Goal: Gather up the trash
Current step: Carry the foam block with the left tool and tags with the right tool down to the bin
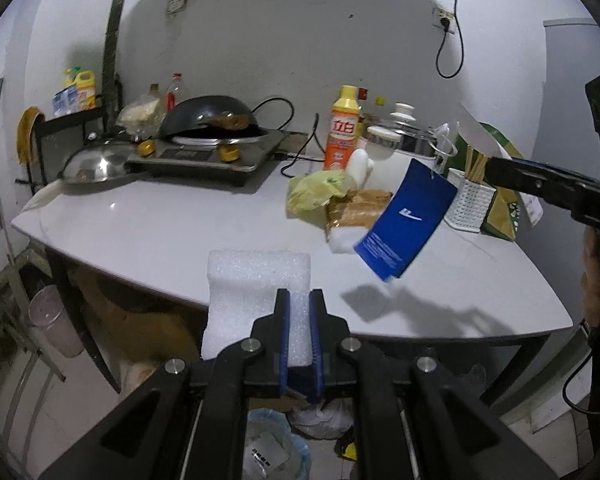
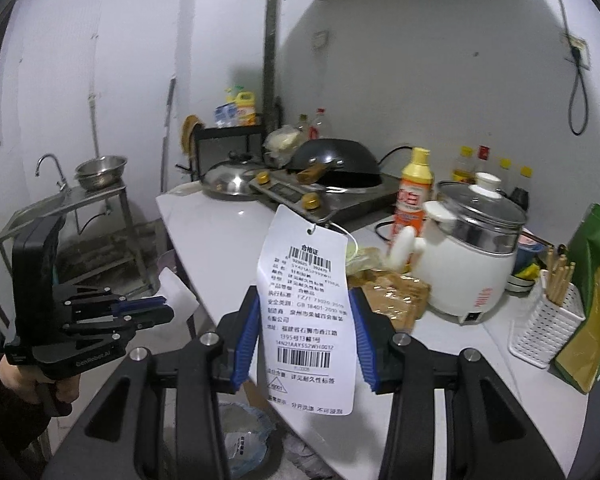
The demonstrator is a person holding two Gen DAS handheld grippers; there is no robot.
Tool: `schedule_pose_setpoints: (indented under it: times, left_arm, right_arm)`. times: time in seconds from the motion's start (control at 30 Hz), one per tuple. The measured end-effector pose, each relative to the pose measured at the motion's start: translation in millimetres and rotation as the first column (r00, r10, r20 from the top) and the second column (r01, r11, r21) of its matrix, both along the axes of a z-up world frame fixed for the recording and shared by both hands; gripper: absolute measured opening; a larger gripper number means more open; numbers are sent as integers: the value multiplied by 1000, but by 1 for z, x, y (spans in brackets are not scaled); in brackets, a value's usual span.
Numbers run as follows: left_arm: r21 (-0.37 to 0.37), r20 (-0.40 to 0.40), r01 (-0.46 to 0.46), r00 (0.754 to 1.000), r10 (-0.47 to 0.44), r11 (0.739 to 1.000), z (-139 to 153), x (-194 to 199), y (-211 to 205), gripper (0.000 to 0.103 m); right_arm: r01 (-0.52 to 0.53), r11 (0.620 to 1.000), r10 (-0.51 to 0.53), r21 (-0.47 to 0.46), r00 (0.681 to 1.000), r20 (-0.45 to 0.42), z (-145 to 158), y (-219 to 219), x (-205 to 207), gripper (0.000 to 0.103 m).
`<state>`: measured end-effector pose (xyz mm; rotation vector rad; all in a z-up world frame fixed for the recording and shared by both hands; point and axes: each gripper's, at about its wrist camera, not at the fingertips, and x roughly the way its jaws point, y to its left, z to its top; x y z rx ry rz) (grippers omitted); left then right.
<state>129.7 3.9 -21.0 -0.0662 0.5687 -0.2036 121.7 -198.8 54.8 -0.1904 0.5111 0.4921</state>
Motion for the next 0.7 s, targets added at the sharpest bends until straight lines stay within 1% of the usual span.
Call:
schedule_pose_setpoints:
  times: [0.37, 0.7]
  left_arm:
    - [-42, -40, -64, 997, 62, 997, -28, -26, 46, 9]
    - [-62, -89, -115, 990, 109, 991, -59, -43, 74, 9]
  right_arm:
    - [-101, 994, 99, -38, 993, -63, -32, 61, -15, 41]
    - [-195, 978, 183, -74, 973, -144, -81, 113, -23, 41]
